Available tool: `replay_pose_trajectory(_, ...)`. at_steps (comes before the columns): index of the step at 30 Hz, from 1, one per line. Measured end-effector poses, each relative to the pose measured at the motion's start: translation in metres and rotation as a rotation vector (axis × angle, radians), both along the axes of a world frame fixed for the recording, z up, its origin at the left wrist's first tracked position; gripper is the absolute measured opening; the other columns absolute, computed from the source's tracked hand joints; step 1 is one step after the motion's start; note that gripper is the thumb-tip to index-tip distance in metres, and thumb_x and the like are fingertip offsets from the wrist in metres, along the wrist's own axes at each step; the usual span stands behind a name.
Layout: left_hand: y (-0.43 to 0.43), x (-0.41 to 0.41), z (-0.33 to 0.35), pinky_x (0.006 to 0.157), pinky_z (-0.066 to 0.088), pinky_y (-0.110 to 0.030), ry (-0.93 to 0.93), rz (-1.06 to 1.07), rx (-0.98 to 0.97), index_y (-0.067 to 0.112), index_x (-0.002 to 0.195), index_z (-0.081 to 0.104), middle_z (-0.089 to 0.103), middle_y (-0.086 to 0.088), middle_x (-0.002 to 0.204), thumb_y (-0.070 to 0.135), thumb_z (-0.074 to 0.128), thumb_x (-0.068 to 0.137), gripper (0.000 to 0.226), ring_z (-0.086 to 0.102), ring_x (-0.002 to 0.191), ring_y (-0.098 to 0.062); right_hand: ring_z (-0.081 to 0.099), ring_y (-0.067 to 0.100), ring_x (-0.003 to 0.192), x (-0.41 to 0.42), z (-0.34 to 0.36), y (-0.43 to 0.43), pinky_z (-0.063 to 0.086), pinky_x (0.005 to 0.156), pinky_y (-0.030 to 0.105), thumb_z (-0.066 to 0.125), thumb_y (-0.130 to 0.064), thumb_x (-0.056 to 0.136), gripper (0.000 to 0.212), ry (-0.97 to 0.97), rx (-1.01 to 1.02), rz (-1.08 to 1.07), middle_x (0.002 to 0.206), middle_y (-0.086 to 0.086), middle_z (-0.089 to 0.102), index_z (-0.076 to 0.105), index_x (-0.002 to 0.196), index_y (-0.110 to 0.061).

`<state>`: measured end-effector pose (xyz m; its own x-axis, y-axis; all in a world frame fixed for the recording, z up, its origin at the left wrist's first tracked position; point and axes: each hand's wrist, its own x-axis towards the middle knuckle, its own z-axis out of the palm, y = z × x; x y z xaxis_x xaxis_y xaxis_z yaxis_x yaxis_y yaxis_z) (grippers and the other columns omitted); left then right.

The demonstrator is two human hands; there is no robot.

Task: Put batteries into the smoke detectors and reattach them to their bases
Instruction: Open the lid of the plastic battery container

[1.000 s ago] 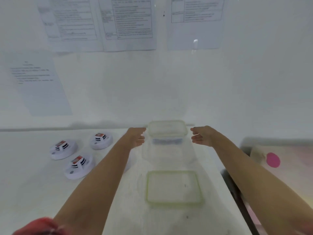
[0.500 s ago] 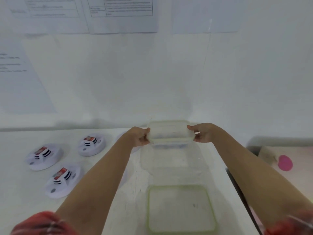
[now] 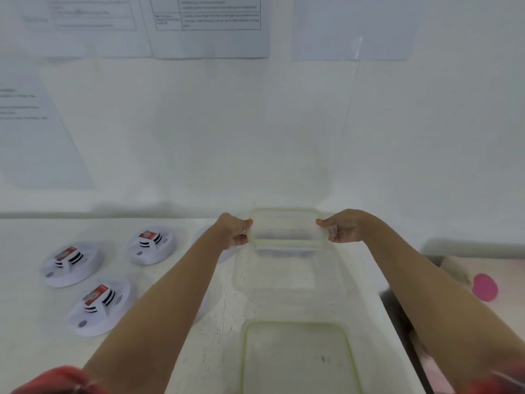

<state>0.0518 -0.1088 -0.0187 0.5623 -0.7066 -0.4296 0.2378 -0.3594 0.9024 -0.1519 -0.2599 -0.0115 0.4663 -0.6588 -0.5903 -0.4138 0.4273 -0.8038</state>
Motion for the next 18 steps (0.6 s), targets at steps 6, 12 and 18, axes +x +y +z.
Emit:
replay_pose_trajectory(6, 0.006, -0.002, -0.003, 0.066, 0.057, -0.027, -0.028, -0.037, -0.002, -0.011, 0.123, 0.048, 0.054, -0.016, 0.110, 0.018, 0.068, 0.086, 0.051, 0.055, 0.095, -0.026, 0.062, 0.025, 0.071, -0.010, 0.022, 0.001, 0.059, 0.058, 0.032, 0.063, 0.004, 0.081, 0.029, 0.133, -0.120, 0.180, 0.086, 0.011, 0.060, 0.055, 0.106, -0.008)
replay_pose_trajectory(12, 0.019, -0.011, 0.008, 0.061, 0.057, -0.021, -0.021, -0.221, 0.172, -0.003, 0.088, 0.057, 0.056, -0.011, 0.080, 0.012, 0.070, 0.083, 0.020, 0.057, 0.066, -0.016, 0.047, 0.025, 0.120, 0.011, 0.027, 0.005, 0.039, 0.096, 0.035, 0.062, -0.036, 0.087, 0.059, 0.265, -0.478, 0.250, 0.131, 0.007, 0.048, 0.043, 0.138, -0.016)
replay_pose_trajectory(18, 0.010, -0.012, 0.010, 0.046, 0.055, -0.023, -0.030, -0.012, 0.048, -0.018, 0.120, 0.046, 0.056, -0.018, 0.078, 0.000, 0.070, 0.080, 0.049, 0.058, 0.064, -0.022, 0.054, 0.026, 0.096, 0.029, 0.008, 0.005, 0.041, 0.075, 0.034, 0.071, -0.029, 0.080, 0.049, 0.157, -0.469, 0.223, 0.111, 0.011, 0.060, 0.059, 0.120, -0.003)
